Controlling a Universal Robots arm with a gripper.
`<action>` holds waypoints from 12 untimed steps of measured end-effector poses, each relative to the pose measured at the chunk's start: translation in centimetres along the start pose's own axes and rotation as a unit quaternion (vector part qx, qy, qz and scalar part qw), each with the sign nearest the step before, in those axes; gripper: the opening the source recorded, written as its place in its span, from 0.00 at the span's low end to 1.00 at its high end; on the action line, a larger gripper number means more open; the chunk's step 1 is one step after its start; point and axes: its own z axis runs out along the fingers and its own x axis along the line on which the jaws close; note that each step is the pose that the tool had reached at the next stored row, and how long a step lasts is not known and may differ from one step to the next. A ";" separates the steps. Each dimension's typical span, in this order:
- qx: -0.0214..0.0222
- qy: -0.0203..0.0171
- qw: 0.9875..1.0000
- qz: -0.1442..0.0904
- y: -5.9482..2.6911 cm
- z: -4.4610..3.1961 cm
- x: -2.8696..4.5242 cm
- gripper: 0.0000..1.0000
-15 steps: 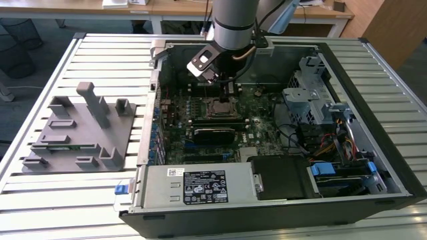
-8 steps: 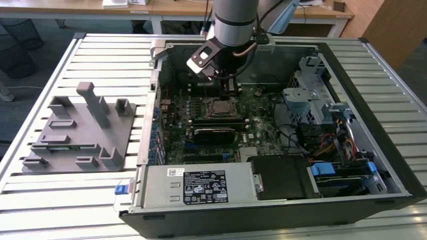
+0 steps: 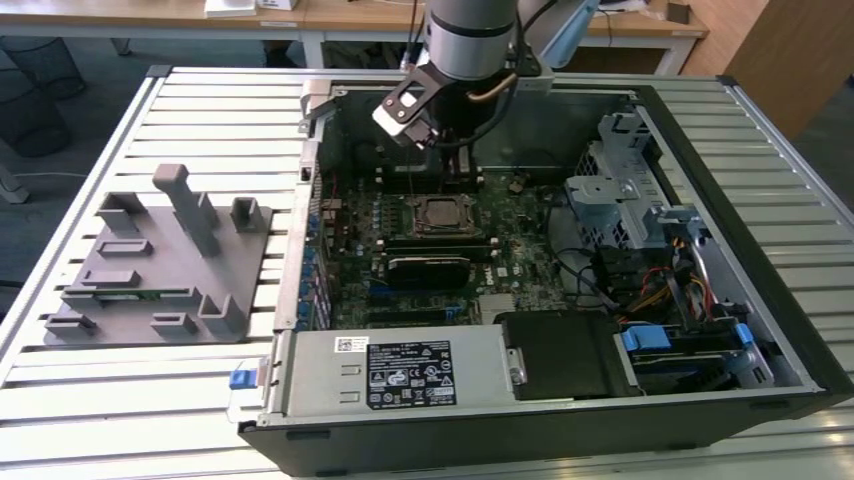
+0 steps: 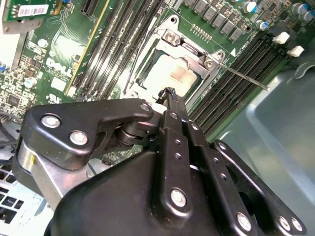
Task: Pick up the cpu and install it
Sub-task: 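Install the first cpu locking lever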
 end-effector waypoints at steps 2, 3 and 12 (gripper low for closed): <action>0.000 0.000 1.000 0.000 0.00 -0.30 0.00 0.11; 0.000 0.000 1.000 0.000 0.00 -0.46 0.01 0.11; 0.000 -0.002 1.000 -0.003 0.00 -1.46 0.02 0.11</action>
